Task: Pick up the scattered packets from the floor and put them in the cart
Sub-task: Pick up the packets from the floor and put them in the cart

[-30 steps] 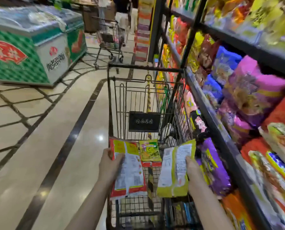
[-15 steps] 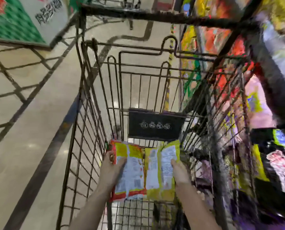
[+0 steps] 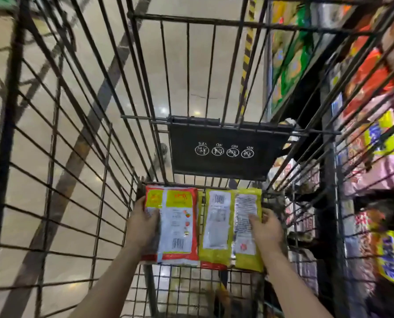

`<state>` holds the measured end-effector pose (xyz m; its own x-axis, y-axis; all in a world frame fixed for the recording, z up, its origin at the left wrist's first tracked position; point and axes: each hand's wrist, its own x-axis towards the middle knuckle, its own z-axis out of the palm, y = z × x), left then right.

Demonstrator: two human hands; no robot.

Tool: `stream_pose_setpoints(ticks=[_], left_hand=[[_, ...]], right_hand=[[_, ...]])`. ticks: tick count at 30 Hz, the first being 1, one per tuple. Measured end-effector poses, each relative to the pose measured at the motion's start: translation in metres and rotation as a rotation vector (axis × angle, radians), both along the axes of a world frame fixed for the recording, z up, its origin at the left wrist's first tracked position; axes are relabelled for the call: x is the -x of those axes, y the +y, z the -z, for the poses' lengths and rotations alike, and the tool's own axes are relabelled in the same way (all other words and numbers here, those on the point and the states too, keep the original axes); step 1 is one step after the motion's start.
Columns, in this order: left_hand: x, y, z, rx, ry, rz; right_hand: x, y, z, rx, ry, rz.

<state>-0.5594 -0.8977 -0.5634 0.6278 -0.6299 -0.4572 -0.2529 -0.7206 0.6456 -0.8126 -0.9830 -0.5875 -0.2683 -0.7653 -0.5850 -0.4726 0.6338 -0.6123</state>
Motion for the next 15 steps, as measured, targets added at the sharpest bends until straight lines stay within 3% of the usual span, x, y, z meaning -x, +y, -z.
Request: stream_pose_setpoints(ticks=[3, 10, 15], left_hand=[[-0.002, -0.002, 0.008, -0.004, -0.104, 0.053], [-0.009, -0.006, -0.015, -0.067, -0.177, 0.185], [0.008, -0.011, -0.083, -0.064, -0.294, 0.617]], right_hand=[[0.004, -0.008, -0.001, -0.012, 0.240, -0.166], [0.004, -0.010, -0.041, 0.042, 0.192, -0.241], [0.008, 0.004, -0.113, 0.012, 0.329, -0.525]])
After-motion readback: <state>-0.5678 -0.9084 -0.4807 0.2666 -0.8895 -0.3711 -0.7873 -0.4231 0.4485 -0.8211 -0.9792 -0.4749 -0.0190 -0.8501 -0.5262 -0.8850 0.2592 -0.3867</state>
